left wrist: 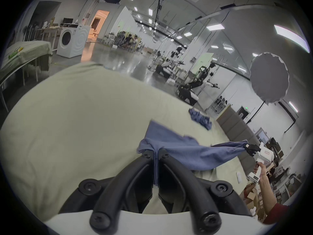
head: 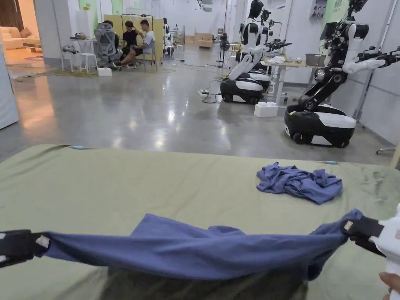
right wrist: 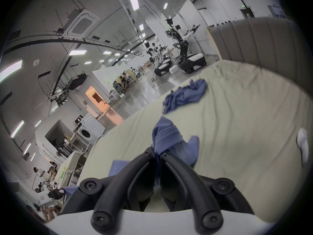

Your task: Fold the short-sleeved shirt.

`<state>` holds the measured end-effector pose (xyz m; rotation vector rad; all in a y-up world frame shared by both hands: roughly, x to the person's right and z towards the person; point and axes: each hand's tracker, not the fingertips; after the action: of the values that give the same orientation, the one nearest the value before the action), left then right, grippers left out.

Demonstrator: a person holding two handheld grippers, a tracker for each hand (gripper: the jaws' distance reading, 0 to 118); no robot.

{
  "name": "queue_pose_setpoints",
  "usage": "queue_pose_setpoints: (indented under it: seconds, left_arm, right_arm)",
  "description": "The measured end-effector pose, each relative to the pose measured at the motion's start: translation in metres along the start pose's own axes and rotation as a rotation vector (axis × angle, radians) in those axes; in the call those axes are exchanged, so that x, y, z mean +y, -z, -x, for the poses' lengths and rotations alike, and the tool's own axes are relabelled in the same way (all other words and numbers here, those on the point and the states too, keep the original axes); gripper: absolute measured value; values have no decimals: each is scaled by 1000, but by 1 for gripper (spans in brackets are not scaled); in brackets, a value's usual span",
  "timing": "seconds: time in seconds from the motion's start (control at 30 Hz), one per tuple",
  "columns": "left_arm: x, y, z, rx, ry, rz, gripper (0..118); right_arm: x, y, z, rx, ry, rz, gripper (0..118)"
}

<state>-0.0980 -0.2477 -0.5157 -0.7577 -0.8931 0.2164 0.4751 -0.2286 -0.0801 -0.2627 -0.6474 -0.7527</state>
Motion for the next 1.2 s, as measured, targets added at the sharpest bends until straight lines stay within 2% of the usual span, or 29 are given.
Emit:
queue_pose_setpoints:
  seconds: [0.13,0.27,0.33,0.4,0.43,0.53,0.57,0.6,0.63,0.67,0.7,0.73,0.83,0.93,1.0,1.03,1.07,1.1,1.13,1.17,1.2]
  left_arm:
    - [-63,-38,6,-23,-47,23,3]
    - [-92,-66,2,-25,-59,42,3]
    - [-103,-74,7,-22,-103,28,3]
    - [-111,-68,16,15,-102,57,3]
    - [-116,-62,22,48,-109,70,3]
    - [-126,-39,41,56,-157,126,3]
    - [-126,-34,43,59,-163,149,10]
    - [-126,-30,44,56,-153,155,29]
    - [-124,-35,39,57,-141,140,56]
    - [-119,-42,32,70,-107,107,79]
    - [-111,-54,20,65,-61,64,79]
    - [-102,-69,6,73,15,14,79]
    - [-89,-121,-56,104,258,-158,80]
    - [-104,-162,-109,46,366,-288,80]
    - [-122,-174,-131,22,400,-351,79]
    - [-130,-177,-141,-9,410,-344,75]
    - [-137,-178,-148,-21,416,-334,42]
    - [-145,-179,-154,-18,412,-337,0]
    - [-150,-178,-146,-18,397,-347,0]
    - [-159,-177,-149,5,384,-411,0]
    - [-154,-181,-146,-55,367,-384,0]
  right_arm:
    - [-52,-45,-42,-29,30,39,6]
    - [-87,-82,-58,-37,77,-21,6]
    - [-96,-82,-61,-60,18,56,6]
    - [-114,-78,-70,-97,41,62,6]
    - [-119,-69,-77,-105,31,110,6]
    - [-136,-56,-90,-143,3,121,6]
    - [-131,-52,-95,-140,18,153,6]
    - [-123,-54,-98,-106,68,155,6]
    - [-118,-61,-93,-138,49,133,13]
    - [-113,-69,-86,-201,-13,100,42]
    - [-105,-82,-78,-208,-64,88,65]
    - [-99,-103,-65,-158,-134,45,73]
    - [-105,-172,-5,-146,-365,-101,89]
    - [-144,-234,46,-65,-524,-309,90]
    - [-172,-260,80,-33,-570,-373,85]
    - [-183,-268,92,-28,-570,-358,63]
    - [-192,-272,100,-9,-577,-366,2]
    - [-198,-270,108,-10,-592,-350,2]
    - [-204,-272,114,-58,-581,-356,2]
    - [-204,-275,114,5,-551,-325,2]
    - [-206,-277,116,71,-548,-308,2]
